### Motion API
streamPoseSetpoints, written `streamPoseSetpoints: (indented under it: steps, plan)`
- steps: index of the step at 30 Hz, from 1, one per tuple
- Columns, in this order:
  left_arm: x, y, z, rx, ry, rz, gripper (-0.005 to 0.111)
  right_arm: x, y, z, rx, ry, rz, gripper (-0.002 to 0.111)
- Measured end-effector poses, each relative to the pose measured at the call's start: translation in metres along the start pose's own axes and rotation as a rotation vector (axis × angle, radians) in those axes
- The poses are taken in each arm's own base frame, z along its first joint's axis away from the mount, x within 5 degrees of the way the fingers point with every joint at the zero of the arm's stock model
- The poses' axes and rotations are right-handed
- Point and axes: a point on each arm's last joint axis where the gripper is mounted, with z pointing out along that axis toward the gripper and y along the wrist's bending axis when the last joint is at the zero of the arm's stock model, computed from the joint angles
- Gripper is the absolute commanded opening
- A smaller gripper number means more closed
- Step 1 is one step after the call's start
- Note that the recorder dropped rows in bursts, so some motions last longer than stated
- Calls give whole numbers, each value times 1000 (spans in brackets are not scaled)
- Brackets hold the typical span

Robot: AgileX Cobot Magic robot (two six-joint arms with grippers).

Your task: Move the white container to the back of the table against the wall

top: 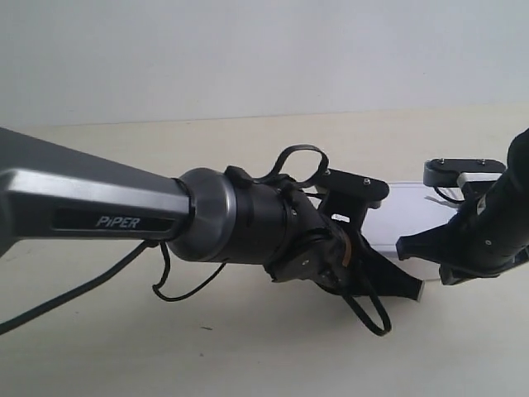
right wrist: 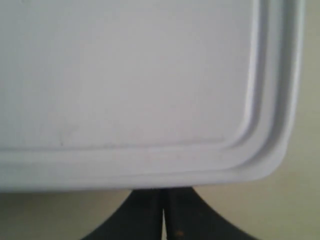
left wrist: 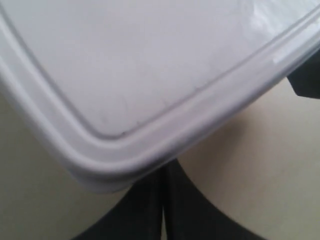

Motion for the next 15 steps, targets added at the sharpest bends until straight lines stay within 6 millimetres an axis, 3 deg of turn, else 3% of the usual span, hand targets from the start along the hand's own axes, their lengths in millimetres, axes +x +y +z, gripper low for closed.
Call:
streamPoseSetpoints:
  steps: [7,15]
  plan:
    - [-8,18,18,-27,-5,-28,0,-19,4,9,-11,-61,-18,0]
    - [-29,20,27,-24,-58,-22,0,-45,10,20,-16,-95,-46,0]
